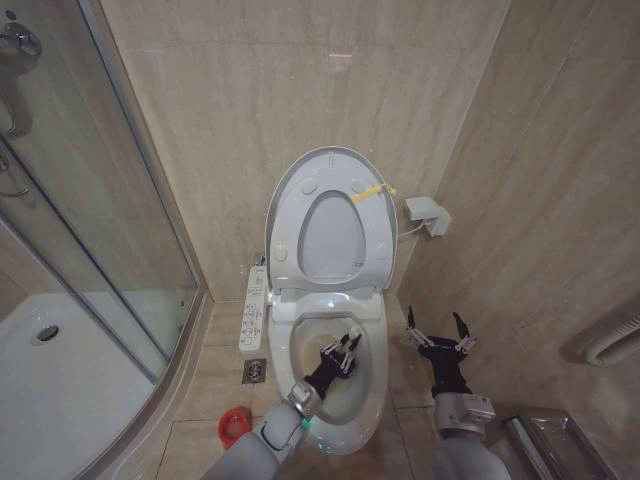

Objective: Open the toilet lid, clean the toilet bowl with a toilet brush, close the toilet lid, and flush.

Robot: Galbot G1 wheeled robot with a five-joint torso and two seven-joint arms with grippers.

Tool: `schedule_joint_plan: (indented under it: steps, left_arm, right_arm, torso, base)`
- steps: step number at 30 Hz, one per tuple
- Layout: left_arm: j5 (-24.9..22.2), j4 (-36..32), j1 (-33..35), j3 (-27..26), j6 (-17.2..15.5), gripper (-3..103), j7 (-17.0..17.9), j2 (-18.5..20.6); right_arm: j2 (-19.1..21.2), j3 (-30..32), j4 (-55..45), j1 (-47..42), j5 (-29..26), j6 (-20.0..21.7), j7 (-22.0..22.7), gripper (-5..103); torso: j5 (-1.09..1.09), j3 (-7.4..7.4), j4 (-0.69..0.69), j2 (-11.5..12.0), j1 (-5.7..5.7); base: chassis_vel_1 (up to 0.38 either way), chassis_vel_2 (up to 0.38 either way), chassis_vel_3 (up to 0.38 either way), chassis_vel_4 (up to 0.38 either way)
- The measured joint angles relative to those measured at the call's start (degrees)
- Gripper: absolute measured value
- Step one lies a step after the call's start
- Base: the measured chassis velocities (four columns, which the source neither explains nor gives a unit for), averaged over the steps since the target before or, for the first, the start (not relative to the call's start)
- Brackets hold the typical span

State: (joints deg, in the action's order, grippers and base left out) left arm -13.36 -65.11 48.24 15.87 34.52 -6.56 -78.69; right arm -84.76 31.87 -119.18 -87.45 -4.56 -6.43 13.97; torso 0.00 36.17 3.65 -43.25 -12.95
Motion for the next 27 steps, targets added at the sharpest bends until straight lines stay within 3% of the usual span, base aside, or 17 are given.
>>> schedule_joint_plan:
  steps: [5, 14, 17, 20, 27]
  left_arm:
    - [-0.01, 1.67, -1.35, -0.51, 0.28, 16, -0.09, -0.02]
    - [-1.49, -3.73, -1.48, 1.75, -1.52, 16, 0.09, -0.57]
    - [-1.19, 2.48, -1.83, 1.01, 0.32, 16, -0.49, -1.47]
    - [-1.05, 4.34, -2.59, 0.19, 0.78, 16, -0.62, -1.31]
    - [-1.19, 0.82, -3.62, 0.31, -0.41, 16, -0.44, -0.82]
  right_arm:
    - [0.0, 0.0, 0.0, 0.0, 0.0, 0.0, 0.0, 100]
    - [0.0, 0.0, 0.0, 0.0, 0.0, 0.0, 0.0, 100]
    - [0.0, 0.0, 0.0, 0.0, 0.0, 0.0, 0.0, 100]
    - [0.0, 0.0, 0.0, 0.0, 0.0, 0.0, 0.0, 100]
    - [0.0, 0.0, 0.0, 0.0, 0.0, 0.0, 0.0, 100]
  torso:
    - [0.0, 0.0, 0.0, 0.0, 0.0]
    - [0.01, 0.01, 0.0, 0.0, -0.01]
    - [-0.01, 0.0, 0.0, 0.0, -0.01]
    - [0.0, 0.0, 0.01, 0.0, -0.01]
    - [0.0, 0.01, 0.02, 0.01, -0.01]
  base:
    - [0.0, 0.0, 0.0, 0.0]
    - [0.0, 0.0, 0.0, 0.0]
    - [0.0, 0.0, 0.0, 0.0]
    - [0.0, 0.0, 0.0, 0.0]
    - [0.0, 0.0, 0.0, 0.0]
